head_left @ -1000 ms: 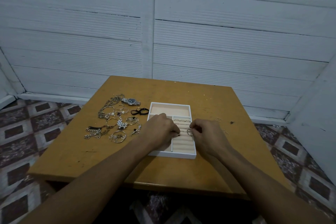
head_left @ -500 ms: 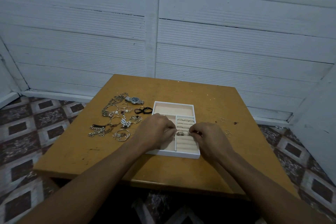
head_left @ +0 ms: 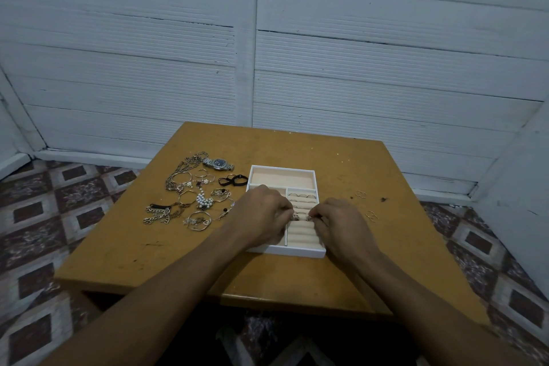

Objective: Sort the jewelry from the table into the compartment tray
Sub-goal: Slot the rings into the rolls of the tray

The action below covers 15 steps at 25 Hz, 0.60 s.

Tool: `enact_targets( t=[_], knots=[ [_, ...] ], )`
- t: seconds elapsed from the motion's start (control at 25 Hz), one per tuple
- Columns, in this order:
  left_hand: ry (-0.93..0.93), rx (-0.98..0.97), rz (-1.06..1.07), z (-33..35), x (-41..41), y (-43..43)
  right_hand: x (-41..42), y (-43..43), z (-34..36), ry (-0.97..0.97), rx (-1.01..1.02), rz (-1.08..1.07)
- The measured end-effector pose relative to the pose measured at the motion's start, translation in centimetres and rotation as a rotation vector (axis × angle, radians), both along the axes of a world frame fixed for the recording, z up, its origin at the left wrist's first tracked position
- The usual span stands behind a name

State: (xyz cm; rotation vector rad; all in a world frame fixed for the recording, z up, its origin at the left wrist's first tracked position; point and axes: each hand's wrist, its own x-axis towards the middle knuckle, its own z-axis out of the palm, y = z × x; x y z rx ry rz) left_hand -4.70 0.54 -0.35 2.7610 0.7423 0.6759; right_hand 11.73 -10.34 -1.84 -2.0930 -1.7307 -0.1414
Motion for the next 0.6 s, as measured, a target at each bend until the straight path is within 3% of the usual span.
enact_targets(
  t=[0.36, 0.6],
  knots=[
    [0.007, 0.007, 0.004, -0.2, 0.85, -0.18, -0.28, 0.25, -0.03, -0.101, 0.014, -0.063],
    [0.0, 0.01, 0.017, -0.39, 1.04, -0.13, -0.4, 0.35, -0.51, 0.057, 0.071, -0.08]
  ],
)
